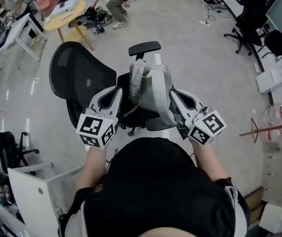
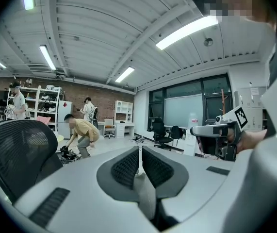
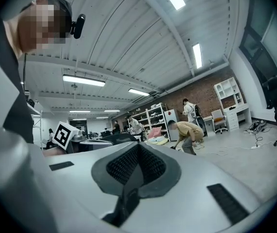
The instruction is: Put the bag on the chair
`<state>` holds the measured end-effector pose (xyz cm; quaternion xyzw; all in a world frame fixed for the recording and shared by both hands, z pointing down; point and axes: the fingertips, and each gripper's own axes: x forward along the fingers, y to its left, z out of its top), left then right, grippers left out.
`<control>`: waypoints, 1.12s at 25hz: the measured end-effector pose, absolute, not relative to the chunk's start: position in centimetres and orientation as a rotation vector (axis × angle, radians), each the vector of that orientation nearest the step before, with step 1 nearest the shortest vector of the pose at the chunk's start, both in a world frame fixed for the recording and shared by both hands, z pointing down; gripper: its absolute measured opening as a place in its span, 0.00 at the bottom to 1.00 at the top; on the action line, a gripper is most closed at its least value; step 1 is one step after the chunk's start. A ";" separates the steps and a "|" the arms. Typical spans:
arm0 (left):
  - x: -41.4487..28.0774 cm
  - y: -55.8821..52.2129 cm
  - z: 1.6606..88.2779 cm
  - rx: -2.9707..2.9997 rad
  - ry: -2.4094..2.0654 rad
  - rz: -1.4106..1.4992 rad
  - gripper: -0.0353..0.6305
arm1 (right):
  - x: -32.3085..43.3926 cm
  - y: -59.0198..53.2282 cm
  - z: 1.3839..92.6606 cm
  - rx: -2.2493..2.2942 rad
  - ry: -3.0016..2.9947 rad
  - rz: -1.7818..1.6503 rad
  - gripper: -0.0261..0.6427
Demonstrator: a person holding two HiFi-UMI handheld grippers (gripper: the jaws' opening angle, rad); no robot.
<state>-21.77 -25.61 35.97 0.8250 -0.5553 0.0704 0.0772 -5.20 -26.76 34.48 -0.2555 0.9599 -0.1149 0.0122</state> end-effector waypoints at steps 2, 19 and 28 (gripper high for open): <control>-21.5 -25.9 35.7 2.469 -1.670 0.201 0.10 | -5.3 -26.8 34.1 -0.774 2.999 -0.340 0.08; -22.0 -25.7 36.7 2.403 -1.690 0.203 0.10 | -5.5 -27.0 35.0 -0.762 3.018 -0.386 0.08; -22.6 -25.6 37.3 2.385 -1.675 0.194 0.10 | -5.4 -27.0 36.1 -0.786 3.014 -0.440 0.08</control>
